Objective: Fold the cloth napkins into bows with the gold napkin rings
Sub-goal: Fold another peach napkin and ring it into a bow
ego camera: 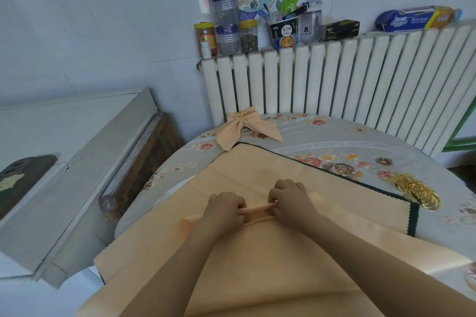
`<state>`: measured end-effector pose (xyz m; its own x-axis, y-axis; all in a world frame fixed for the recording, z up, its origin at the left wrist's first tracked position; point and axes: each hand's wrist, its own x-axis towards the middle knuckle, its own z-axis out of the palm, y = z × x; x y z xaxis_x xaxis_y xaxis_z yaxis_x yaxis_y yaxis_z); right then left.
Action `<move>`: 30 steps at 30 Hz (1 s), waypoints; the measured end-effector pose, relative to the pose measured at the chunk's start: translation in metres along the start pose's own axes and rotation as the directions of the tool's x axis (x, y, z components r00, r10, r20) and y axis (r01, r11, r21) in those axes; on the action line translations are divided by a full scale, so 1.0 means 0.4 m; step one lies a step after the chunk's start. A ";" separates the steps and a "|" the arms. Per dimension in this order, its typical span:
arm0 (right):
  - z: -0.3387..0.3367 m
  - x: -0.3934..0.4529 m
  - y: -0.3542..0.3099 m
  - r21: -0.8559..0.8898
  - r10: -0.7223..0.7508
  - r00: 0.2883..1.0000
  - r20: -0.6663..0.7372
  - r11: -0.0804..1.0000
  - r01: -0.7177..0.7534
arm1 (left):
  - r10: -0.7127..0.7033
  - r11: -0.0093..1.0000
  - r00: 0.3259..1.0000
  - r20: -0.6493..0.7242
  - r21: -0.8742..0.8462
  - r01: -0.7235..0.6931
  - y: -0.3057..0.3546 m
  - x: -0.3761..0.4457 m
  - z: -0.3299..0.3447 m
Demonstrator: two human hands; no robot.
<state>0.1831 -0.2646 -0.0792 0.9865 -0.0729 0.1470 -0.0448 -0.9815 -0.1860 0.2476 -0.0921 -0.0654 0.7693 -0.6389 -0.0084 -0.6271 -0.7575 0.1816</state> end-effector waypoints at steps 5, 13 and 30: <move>-0.005 -0.060 0.002 0.002 -0.136 0.982 -0.133 0.990 0.138 | 0.050 0.996 0.985 -0.167 -0.070 -0.062 0.010 -0.057 0.018; -0.031 -0.130 0.005 0.153 -0.105 0.992 0.072 0.984 0.093 | 0.052 0.976 0.998 -0.030 -0.212 -0.057 0.015 -0.136 0.030; -0.009 -0.146 -0.026 0.116 0.147 0.986 0.073 0.981 -0.155 | -0.311 0.921 0.949 -0.048 -0.263 0.288 0.035 -0.147 0.037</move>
<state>0.1256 -0.2507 -0.0823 0.9780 -0.2032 0.0469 -0.1783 -0.9312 -0.3179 0.1917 -0.0671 -0.0770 0.9310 -0.3647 -0.0172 -0.3236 -0.8460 0.4238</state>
